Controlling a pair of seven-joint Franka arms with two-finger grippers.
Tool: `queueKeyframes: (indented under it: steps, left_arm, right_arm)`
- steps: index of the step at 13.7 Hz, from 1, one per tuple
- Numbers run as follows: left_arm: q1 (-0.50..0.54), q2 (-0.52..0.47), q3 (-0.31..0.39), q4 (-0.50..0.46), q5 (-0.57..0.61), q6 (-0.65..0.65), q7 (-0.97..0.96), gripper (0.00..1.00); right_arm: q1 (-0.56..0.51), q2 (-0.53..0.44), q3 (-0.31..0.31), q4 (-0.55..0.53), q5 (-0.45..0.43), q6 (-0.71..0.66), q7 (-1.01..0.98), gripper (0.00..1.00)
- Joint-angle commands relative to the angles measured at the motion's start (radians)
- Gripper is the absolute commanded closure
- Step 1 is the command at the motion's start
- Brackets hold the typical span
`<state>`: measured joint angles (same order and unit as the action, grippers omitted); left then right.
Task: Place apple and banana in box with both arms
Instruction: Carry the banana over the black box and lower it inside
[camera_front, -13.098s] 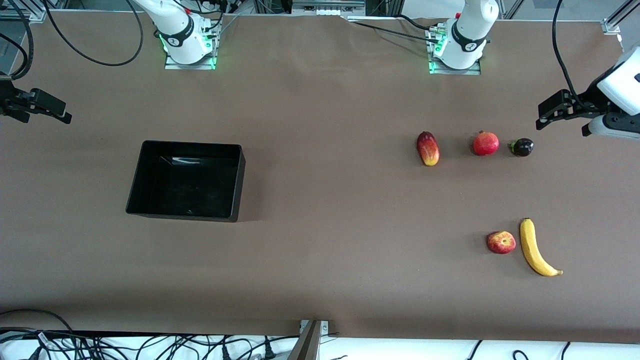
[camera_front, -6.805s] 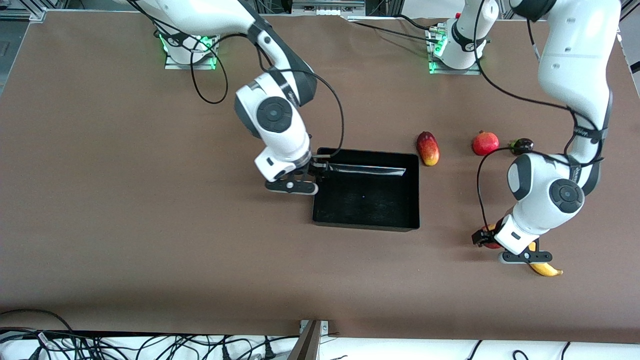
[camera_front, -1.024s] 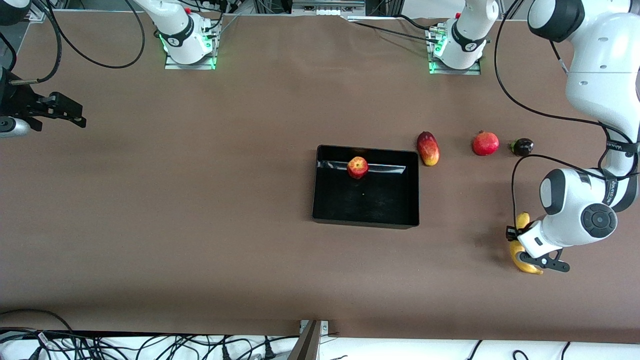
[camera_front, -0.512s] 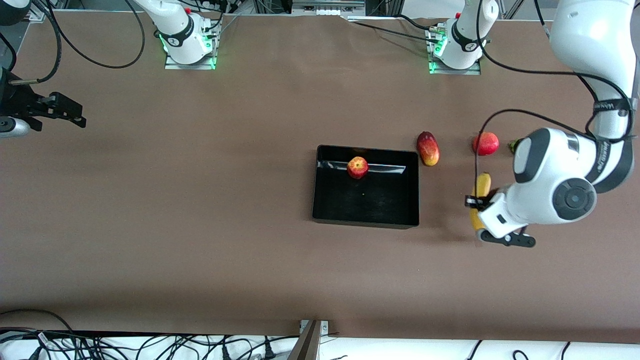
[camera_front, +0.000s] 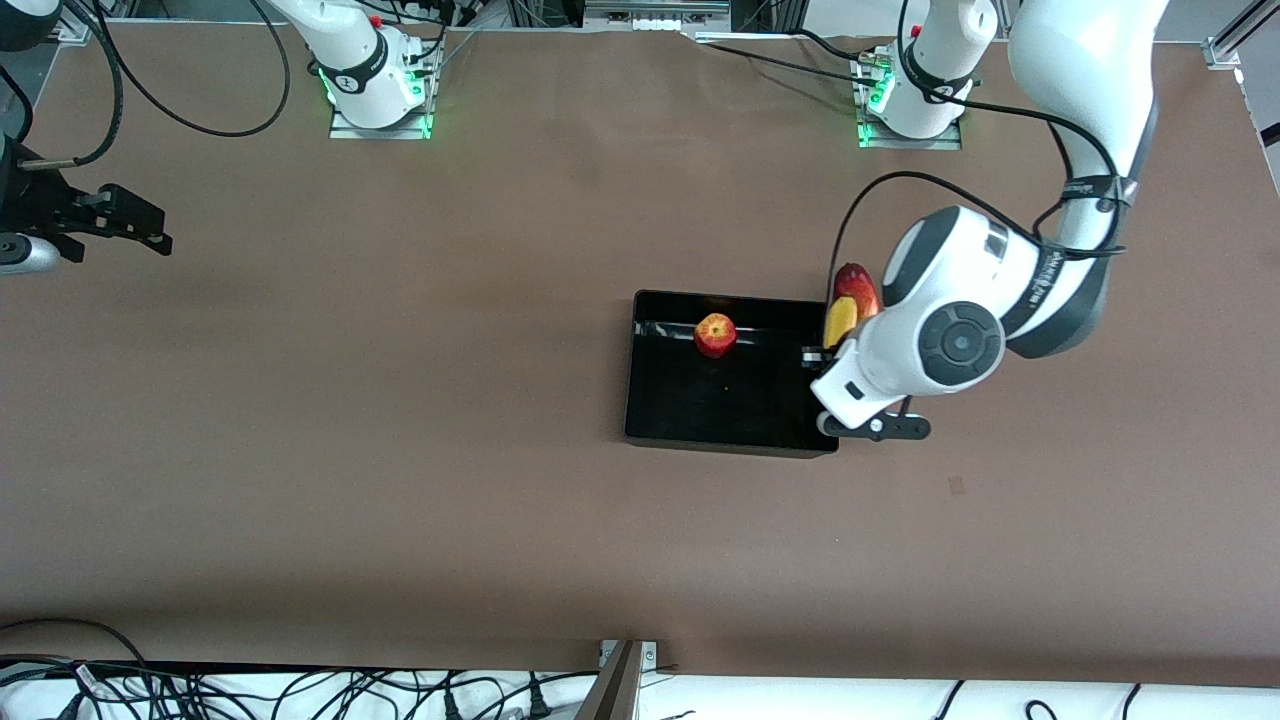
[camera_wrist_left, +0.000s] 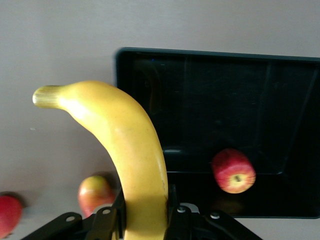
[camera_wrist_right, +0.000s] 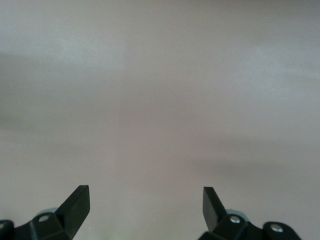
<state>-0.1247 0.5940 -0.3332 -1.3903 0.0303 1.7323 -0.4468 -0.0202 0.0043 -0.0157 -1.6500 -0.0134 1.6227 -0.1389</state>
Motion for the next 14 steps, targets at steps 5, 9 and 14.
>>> queueKeyframes:
  steps: [5, 9, 14]
  left_arm:
    - [-0.024, 0.049, 0.0, -0.018, -0.053, 0.088, -0.056, 1.0]
    - [-0.041, 0.076, -0.007, -0.021, -0.052, 0.119, -0.079, 1.0]
    - [-0.047, 0.09, -0.023, -0.039, -0.049, 0.168, -0.098, 1.0]
  right_arm:
    - [-0.007, -0.014, 0.003, -0.011, -0.01, -0.006, -0.022, 0.0]
    - [-0.007, -0.015, 0.003, -0.011, -0.01, -0.006, -0.022, 0.0]
    - [-0.007, -0.014, 0.003, -0.011, -0.01, -0.006, -0.022, 0.0]
